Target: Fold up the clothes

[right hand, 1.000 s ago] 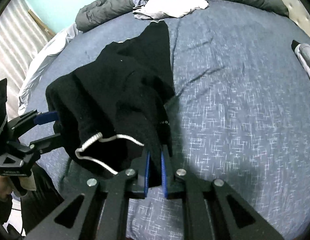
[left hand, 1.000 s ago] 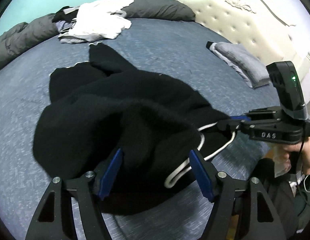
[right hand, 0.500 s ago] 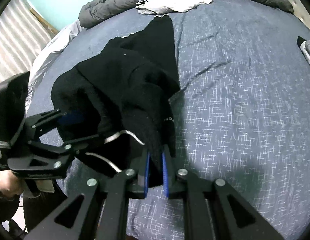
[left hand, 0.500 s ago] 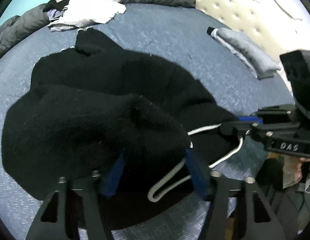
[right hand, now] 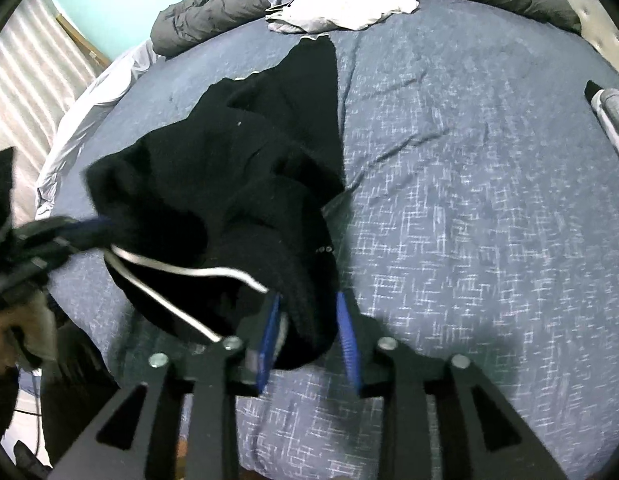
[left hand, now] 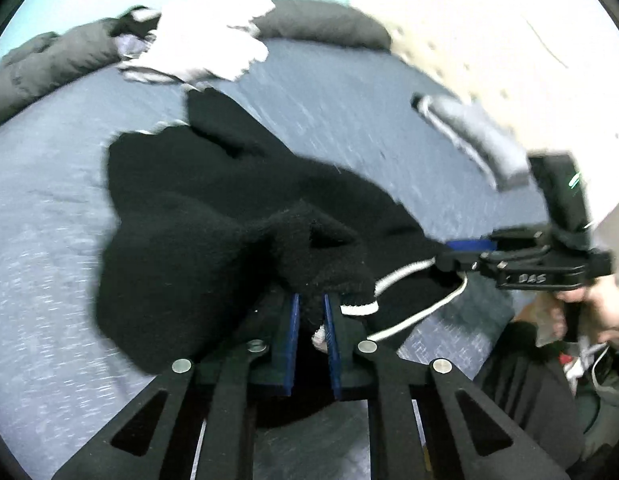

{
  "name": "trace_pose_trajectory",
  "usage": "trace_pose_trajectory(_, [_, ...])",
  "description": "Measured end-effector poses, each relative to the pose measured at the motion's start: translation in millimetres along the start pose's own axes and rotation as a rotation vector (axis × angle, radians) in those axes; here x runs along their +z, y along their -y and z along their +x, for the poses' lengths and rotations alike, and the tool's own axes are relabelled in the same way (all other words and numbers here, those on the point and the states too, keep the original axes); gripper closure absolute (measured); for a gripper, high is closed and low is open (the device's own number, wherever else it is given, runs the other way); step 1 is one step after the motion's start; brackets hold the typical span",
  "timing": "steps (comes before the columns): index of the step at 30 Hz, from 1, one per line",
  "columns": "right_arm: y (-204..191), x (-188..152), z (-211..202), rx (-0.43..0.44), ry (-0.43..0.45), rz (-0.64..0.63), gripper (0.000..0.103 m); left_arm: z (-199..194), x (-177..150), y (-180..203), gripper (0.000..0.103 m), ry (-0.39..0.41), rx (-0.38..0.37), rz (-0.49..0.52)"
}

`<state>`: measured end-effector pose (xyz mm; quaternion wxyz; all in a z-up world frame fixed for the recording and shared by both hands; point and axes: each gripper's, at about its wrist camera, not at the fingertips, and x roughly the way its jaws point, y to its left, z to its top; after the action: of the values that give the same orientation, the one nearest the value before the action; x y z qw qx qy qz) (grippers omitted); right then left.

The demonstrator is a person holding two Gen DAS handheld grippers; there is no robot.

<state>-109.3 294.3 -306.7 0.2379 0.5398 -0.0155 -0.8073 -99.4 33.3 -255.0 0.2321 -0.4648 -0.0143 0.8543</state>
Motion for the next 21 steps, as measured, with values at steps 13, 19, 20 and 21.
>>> trace_pose_trajectory(13, [-80,11,6,0.013,0.036,-0.244,0.05,-30,-39,-55,0.09,0.0,0.065,-0.152])
trace_pose_trajectory(19, [-104,10,34,-0.054,0.007,-0.373,0.05,-29,-38,-56,0.09,0.012,0.057,-0.16])
trace_pose_trajectory(20, [-107,10,39,-0.068,0.002,-0.394,0.05,-31,-38,-57,0.09,0.017,0.057,-0.162])
trace_pose_trajectory(21, [-111,10,45,-0.081,-0.003,-0.416,0.05,-33,-39,-57,0.09,0.022,0.058,-0.164])
